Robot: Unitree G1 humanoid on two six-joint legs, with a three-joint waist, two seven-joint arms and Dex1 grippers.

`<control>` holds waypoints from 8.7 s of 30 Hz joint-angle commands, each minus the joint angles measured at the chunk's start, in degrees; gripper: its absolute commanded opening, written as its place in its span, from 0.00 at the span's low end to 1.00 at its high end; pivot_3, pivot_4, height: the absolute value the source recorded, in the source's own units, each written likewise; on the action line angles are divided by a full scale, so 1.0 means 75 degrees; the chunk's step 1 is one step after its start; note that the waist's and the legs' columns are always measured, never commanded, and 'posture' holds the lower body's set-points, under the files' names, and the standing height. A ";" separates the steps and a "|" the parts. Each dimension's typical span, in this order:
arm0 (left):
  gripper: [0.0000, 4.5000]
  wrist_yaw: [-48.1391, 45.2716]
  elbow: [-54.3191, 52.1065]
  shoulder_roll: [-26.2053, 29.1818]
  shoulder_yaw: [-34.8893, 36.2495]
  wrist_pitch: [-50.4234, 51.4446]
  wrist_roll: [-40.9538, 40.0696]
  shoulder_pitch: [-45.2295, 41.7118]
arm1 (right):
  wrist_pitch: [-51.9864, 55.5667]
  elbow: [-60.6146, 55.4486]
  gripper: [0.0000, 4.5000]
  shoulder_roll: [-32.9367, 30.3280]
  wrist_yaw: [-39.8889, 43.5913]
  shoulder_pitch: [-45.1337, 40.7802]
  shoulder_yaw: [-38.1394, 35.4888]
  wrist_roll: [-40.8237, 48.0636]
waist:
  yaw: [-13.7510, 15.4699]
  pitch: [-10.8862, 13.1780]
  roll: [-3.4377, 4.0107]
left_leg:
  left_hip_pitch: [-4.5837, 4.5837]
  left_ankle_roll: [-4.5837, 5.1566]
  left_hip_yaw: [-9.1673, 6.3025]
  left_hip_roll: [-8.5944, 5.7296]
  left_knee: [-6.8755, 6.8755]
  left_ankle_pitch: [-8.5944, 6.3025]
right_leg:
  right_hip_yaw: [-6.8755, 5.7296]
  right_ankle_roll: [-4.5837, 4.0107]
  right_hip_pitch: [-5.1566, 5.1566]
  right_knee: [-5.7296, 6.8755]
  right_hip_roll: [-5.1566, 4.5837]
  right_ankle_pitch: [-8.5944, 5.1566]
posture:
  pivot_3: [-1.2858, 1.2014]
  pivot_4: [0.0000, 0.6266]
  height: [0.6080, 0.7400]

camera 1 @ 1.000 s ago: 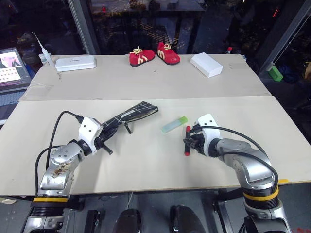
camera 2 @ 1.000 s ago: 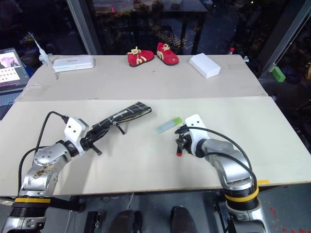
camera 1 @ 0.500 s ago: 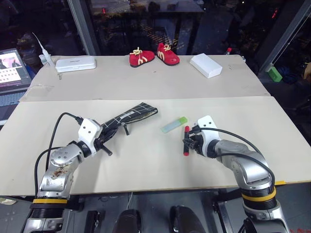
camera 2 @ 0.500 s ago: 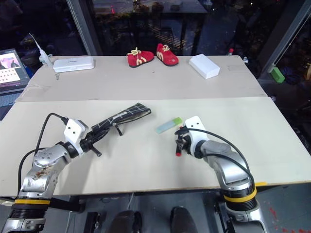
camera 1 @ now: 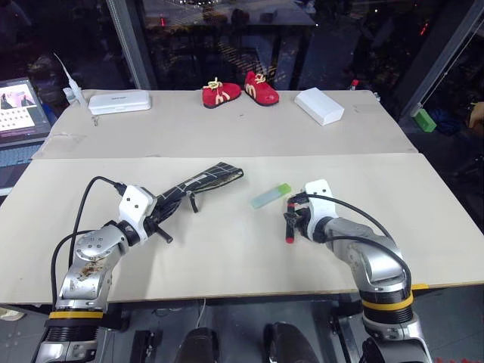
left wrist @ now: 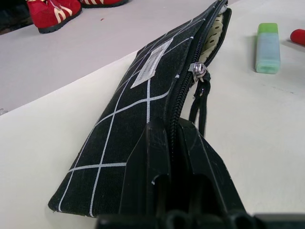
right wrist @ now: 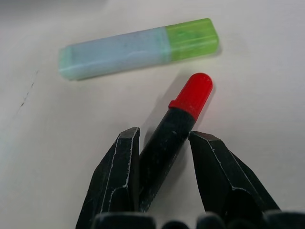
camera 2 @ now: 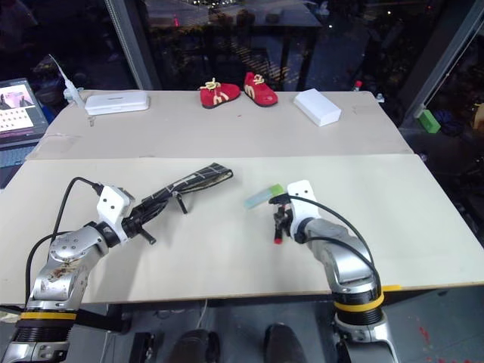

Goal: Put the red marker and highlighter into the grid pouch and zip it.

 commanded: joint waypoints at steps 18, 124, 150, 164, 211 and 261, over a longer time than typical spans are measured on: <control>0.00 0.0063 -0.0239 0.0096 0.0230 -0.0007 -0.0044 -0.0046 | 0.0136 0.0402 0.64 -0.0283 -0.0036 -0.0057 0.0212 0.0028 | 0.0001 0.0001 0.0002 | -0.0013 0.0001 -0.0003 0.0000 -0.0001 0.0000 | -0.0002 0.0000 -0.0008 -0.0006 -0.0005 0.0000 | 0.52 0.24 1.00; 0.00 -0.0112 -0.1306 -0.0024 -0.0138 0.0620 -0.0315 0.0270 | -1.1405 0.9732 0.70 -0.1292 0.6804 -0.5009 0.2367 -0.2059 | -0.0030 0.0041 0.0048 | -0.0021 0.0016 0.0024 -0.0004 0.0000 -0.0005 | 0.0026 -0.0002 -0.0024 0.0002 0.0002 0.0001 | 0.52 0.24 1.00; 0.00 0.0385 -0.2074 -0.0058 0.0104 0.1102 -0.0449 0.0509 | -1.0967 1.2458 0.70 -0.0544 0.6973 -0.6579 0.2476 -0.3641 | -0.0074 0.0045 0.0056 | -0.0022 0.0011 0.0018 0.0004 -0.0003 -0.0003 | 0.0020 -0.0004 -0.0026 0.0008 -0.0010 0.0001 | 0.52 0.24 1.00; 0.00 0.0481 -0.2133 -0.0140 0.0090 0.1242 -0.0443 0.0374 | -0.9481 1.2654 0.31 -0.0681 0.7047 -0.6366 0.2585 -0.4173 | -0.0020 0.0043 0.0057 | 0.0012 0.0010 0.0014 0.0000 -0.0003 -0.0003 | 0.0022 -0.0005 0.0008 0.0013 -0.0016 0.0002 | 0.52 0.24 1.00; 0.00 -0.0100 -0.1247 -0.0228 -0.0386 0.0868 -0.0268 -0.0248 | -0.6789 0.2662 0.22 -0.2141 0.6281 -0.3526 0.2742 -0.3034 | 0.0015 0.0049 0.0063 | -0.0039 0.0008 -0.0001 -0.0008 -0.0003 -0.0005 | 0.0008 0.0001 -0.0032 -0.0006 0.0000 -0.0002 | 0.52 0.24 1.00; 0.00 -0.0287 -0.1089 -0.0297 -0.0384 0.0731 -0.0328 -0.0172 | -1.2553 0.6055 0.22 -0.0696 0.3478 -0.4592 0.4941 -0.6164 | -0.0059 0.0050 0.0064 | -0.0037 0.0003 0.0005 -0.0003 -0.0003 -0.0003 | 0.0010 0.0001 -0.0040 0.0005 0.0004 -0.0002 | 0.52 0.24 1.00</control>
